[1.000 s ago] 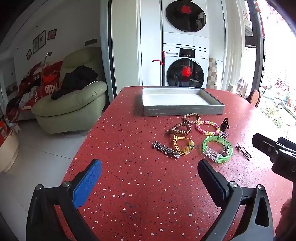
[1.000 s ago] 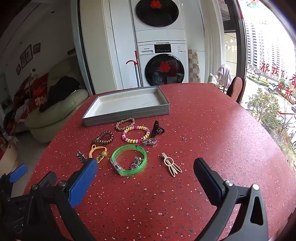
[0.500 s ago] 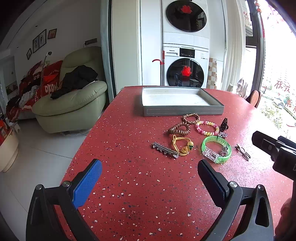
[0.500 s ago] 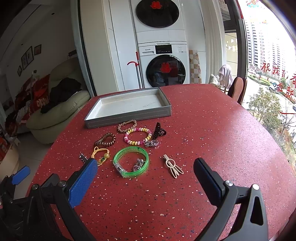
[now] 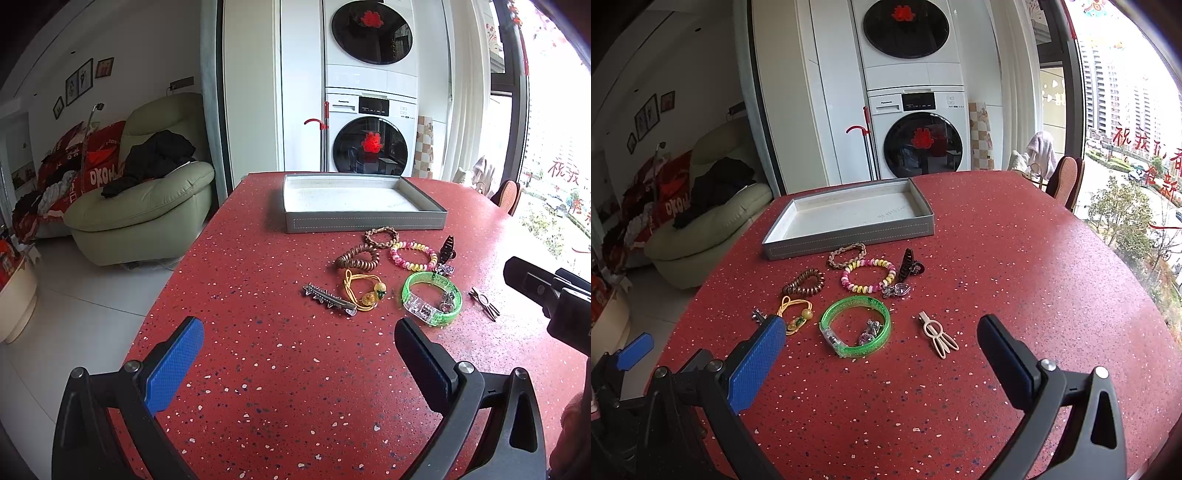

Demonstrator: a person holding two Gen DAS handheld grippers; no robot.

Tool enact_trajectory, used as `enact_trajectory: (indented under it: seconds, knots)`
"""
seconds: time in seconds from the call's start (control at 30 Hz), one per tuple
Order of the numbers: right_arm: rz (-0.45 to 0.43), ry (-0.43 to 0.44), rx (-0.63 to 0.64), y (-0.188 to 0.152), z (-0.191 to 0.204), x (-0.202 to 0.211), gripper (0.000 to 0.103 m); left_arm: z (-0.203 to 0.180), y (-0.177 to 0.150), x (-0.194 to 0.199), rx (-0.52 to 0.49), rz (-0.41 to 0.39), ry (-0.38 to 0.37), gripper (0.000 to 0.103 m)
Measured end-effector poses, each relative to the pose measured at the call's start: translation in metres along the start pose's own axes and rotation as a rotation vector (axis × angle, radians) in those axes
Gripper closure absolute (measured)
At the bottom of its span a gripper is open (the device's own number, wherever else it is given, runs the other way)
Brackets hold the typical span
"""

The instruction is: Organize jewelry

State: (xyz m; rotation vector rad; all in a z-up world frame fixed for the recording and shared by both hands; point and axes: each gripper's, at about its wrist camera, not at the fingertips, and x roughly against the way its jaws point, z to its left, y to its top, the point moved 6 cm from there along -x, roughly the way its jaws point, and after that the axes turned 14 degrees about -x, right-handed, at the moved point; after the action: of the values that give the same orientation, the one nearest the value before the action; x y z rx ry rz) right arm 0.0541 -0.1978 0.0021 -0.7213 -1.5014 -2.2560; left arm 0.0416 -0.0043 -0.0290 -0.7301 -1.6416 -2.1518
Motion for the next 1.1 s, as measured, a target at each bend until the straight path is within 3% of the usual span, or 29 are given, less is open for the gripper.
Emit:
enact_trajectory:
  seconds: [1.1]
  knots:
    - [0.000,0.007,-0.009,0.0007,0.0004,0.0008,0.000,0.0024,-0.0034,-0.0044,0.015,0.036,-0.013,0.000]
